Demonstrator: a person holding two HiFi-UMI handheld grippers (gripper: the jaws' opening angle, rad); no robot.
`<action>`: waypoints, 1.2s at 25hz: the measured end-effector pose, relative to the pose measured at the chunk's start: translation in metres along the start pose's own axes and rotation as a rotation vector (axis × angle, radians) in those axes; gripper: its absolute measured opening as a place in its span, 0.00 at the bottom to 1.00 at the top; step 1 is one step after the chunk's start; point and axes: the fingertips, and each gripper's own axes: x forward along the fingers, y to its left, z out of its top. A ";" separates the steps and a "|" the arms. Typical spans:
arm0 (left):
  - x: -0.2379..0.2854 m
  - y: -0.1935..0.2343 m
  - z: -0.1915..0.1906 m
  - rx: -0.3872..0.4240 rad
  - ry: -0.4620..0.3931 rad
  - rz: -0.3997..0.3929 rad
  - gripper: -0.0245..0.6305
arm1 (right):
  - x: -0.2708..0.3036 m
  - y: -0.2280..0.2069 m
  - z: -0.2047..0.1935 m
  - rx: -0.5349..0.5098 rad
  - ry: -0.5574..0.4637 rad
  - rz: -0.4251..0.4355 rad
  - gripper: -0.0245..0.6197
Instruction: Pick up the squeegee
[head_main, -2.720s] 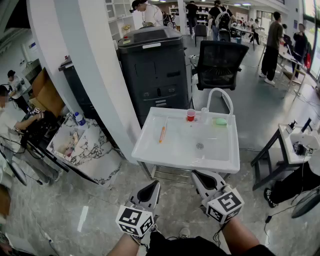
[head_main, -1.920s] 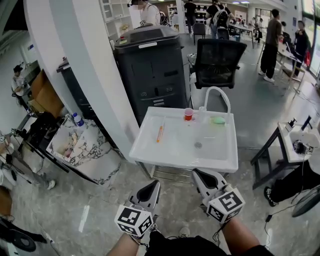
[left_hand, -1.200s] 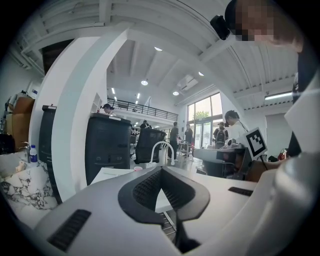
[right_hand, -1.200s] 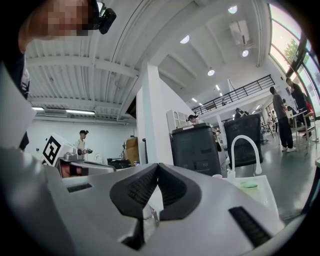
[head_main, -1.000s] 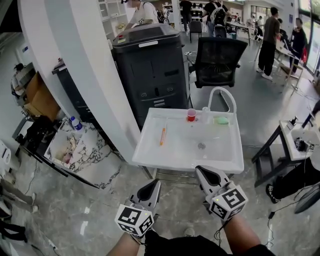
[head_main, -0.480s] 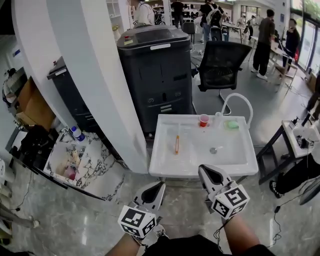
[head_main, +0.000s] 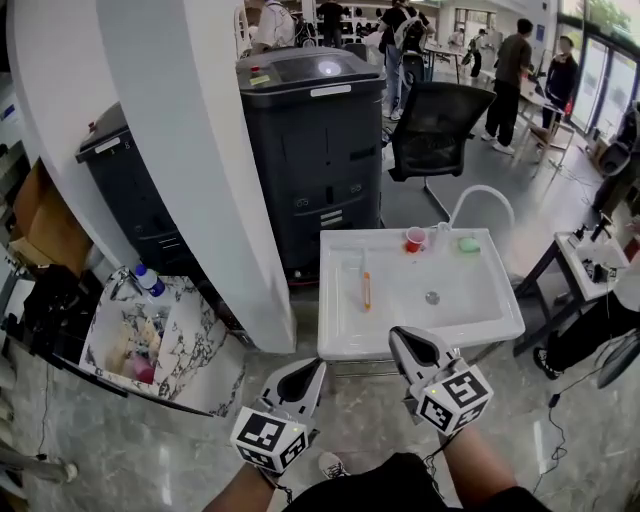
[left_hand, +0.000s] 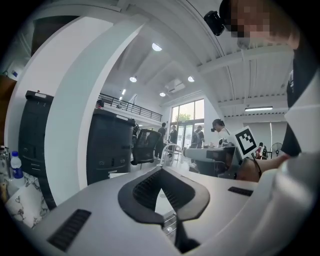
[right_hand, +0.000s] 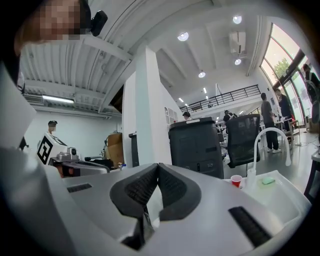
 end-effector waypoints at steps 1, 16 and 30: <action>0.000 0.005 0.000 -0.002 -0.004 -0.005 0.06 | 0.004 0.003 0.000 -0.004 0.003 -0.004 0.06; 0.038 0.040 0.000 -0.031 -0.008 -0.034 0.06 | 0.059 -0.015 -0.002 -0.021 0.025 0.005 0.06; 0.145 0.059 0.006 -0.047 0.000 0.044 0.06 | 0.129 -0.121 -0.013 0.029 0.082 0.102 0.06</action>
